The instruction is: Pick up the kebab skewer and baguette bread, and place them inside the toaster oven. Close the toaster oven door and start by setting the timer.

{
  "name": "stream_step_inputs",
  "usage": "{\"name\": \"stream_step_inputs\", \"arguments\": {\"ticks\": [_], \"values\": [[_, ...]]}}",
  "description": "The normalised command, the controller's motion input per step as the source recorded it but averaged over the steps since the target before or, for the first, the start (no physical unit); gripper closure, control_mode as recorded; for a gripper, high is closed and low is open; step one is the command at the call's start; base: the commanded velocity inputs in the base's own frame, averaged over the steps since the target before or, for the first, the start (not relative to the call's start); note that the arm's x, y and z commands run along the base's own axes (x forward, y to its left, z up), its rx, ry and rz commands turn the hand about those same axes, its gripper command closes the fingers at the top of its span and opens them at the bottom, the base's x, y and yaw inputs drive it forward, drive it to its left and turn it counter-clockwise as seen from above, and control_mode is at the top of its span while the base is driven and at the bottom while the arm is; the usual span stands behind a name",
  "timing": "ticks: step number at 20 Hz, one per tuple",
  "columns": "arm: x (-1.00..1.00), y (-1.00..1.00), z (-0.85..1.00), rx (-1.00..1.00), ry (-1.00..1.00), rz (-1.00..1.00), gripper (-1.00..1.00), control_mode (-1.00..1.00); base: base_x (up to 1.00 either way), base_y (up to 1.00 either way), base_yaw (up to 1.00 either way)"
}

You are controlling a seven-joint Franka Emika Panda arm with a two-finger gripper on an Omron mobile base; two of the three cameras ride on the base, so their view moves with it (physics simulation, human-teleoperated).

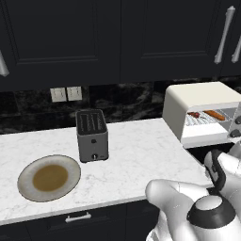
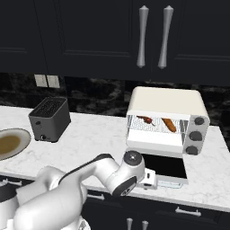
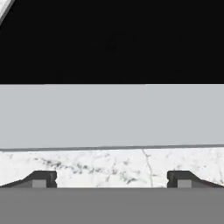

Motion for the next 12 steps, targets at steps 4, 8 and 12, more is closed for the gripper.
{"name": "stream_step_inputs", "arguments": {"ticks": [4, 8, 12], "values": [[0.22, -0.10, -0.11, 0.03, 0.00, -0.03, -1.00, -1.00, 0.00, 0.00, 0.00], [0.07, -0.03, -0.15, 0.03, 0.00, -0.02, -1.00, -1.00, 0.00, 0.00, 0.00], [0.12, 0.00, -0.28, 0.01, 0.00, -0.01, -1.00, -1.00, 0.00, 0.00, 0.00]]}}
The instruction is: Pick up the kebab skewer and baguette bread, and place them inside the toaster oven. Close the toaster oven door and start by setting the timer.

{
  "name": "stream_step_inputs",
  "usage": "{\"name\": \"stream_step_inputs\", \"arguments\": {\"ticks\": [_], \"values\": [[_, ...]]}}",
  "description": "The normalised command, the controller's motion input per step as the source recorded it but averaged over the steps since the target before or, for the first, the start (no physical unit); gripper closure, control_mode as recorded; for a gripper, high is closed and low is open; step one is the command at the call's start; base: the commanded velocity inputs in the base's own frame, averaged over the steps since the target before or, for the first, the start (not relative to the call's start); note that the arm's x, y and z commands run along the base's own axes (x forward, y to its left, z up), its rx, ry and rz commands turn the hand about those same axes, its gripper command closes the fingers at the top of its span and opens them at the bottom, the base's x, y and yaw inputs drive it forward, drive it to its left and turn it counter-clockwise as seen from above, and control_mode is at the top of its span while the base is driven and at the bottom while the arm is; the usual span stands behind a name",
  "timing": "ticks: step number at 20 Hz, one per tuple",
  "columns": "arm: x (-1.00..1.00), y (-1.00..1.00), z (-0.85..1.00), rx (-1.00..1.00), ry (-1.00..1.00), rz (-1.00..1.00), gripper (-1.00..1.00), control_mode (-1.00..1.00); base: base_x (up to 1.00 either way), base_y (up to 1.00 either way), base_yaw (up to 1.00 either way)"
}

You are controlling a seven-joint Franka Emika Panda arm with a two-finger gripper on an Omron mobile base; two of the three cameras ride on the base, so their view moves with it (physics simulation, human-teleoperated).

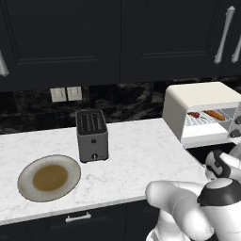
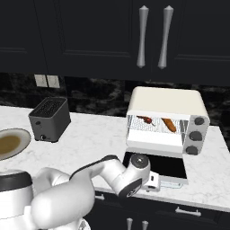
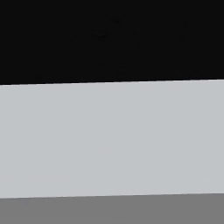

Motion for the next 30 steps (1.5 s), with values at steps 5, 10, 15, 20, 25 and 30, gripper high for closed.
{"name": "stream_step_inputs", "arguments": {"ticks": [5, 10, 15, 20, 25, 30], "values": [[0.08, 0.00, -0.19, 0.01, 0.00, -0.02, -1.00, -1.00, 0.00, 0.00, 0.00], [0.29, 0.00, 0.00, 0.01, 0.00, -0.02, -1.00, -1.00, 0.00, 0.00, 0.00], [0.22, 0.00, 0.01, 0.02, -0.02, -0.02, -1.00, -1.00, 0.00, 0.00, 0.00], [0.31, 0.00, 0.09, 0.04, -0.01, -0.08, -1.00, -1.00, 0.00, 0.00, 0.00], [0.40, 0.00, 0.29, 0.06, -0.03, -0.09, -1.00, -1.00, 0.00, 0.00, 0.00], [0.47, 0.00, 0.48, 0.05, 0.00, -0.08, -1.00, -1.00, 0.00, 0.00, 0.00]]}}
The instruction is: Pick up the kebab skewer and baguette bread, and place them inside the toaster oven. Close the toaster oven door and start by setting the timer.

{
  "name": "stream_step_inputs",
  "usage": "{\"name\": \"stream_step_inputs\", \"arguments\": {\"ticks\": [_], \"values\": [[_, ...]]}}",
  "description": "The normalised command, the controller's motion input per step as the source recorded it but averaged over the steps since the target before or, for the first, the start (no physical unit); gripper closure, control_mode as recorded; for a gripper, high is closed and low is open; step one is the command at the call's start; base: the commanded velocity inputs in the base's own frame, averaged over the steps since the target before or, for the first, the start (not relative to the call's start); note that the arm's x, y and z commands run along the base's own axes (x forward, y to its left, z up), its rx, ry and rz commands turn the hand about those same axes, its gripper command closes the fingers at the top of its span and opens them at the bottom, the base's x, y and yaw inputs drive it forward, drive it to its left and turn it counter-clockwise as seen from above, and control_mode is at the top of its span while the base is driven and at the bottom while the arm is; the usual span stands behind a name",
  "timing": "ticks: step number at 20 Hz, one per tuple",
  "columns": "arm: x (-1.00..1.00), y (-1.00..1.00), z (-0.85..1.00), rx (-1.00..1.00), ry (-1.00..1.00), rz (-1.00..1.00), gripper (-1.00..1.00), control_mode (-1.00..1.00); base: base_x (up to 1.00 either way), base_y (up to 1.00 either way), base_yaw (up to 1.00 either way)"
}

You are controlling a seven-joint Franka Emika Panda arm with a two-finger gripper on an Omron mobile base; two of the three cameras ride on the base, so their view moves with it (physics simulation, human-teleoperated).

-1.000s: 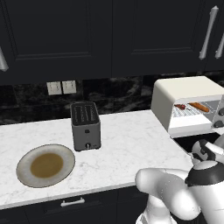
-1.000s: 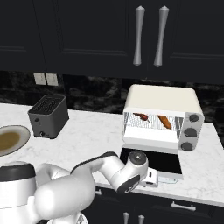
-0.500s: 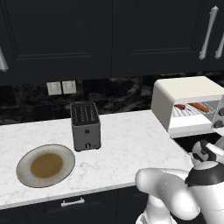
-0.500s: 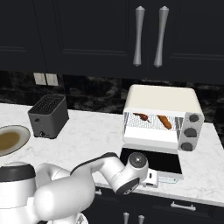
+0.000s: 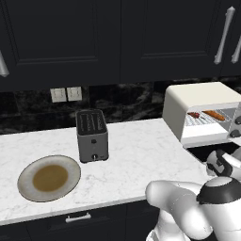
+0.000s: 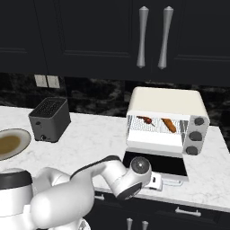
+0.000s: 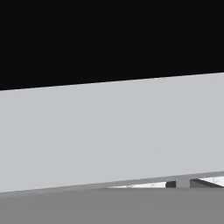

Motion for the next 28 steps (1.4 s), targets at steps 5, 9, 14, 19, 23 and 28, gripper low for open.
{"name": "stream_step_inputs", "arguments": {"ticks": [5, 9, 14, 19, 23, 28], "values": [[0.59, 0.00, 0.55, 0.05, 0.00, -0.08, -1.00, -1.00, 0.00, 0.00, 0.00], [0.56, 0.00, 0.56, 0.05, -0.01, -0.07, -1.00, -1.00, 0.00, 0.00, 0.00], [0.92, 0.13, 0.41, 0.03, -0.02, -0.07, -1.00, -1.00, 0.00, 0.00, 0.00], [0.97, 0.19, 0.44, 0.03, -0.06, -0.07, -1.00, -1.00, 0.00, 0.00, 0.00], [0.92, 0.26, 0.39, 0.01, -0.15, -0.07, -1.00, -1.00, 0.00, 0.00, 0.00], [0.90, 0.30, 0.25, 0.00, -0.18, -0.07, -1.00, -1.00, 0.00, 0.00, 0.00]]}}
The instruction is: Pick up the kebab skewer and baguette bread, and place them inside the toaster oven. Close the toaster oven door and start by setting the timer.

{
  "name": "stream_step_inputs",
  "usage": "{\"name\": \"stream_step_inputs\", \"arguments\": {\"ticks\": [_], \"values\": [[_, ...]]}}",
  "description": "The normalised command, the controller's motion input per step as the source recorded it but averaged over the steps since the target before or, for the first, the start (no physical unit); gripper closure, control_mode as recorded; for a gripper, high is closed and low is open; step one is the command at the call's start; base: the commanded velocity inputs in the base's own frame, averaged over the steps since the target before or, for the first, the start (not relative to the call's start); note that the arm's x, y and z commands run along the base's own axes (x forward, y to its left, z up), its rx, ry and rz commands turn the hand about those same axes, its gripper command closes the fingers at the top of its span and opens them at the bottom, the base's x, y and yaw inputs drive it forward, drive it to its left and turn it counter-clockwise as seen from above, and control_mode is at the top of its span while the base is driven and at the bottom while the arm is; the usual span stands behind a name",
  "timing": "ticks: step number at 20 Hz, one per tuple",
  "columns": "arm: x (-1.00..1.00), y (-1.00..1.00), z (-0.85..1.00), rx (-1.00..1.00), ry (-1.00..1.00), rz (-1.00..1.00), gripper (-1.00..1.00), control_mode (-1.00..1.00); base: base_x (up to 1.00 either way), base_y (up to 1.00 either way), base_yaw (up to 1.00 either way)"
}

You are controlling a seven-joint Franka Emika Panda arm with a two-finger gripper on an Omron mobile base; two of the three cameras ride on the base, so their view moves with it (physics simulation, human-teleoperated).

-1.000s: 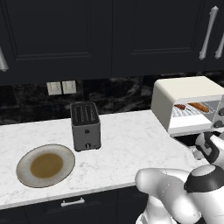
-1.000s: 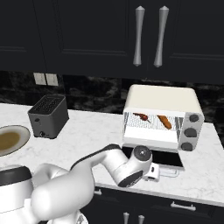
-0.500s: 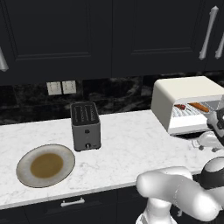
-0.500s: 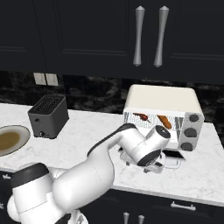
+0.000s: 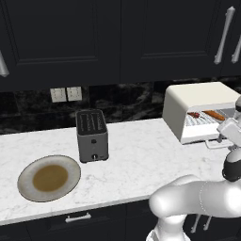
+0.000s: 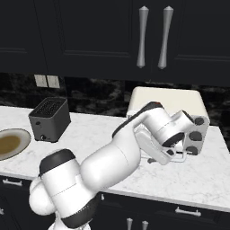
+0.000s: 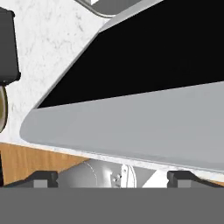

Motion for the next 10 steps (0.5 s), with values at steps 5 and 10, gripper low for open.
{"name": "stream_step_inputs", "arguments": {"ticks": [5, 10], "values": [[0.59, 0.46, 0.00, 0.00, -0.24, -0.08, -1.00, -1.00, 0.00, 0.00, 0.00], [0.49, 0.91, 0.00, -0.01, -0.33, -0.14, -1.00, -1.00, 0.00, 0.00, 0.00]]}}
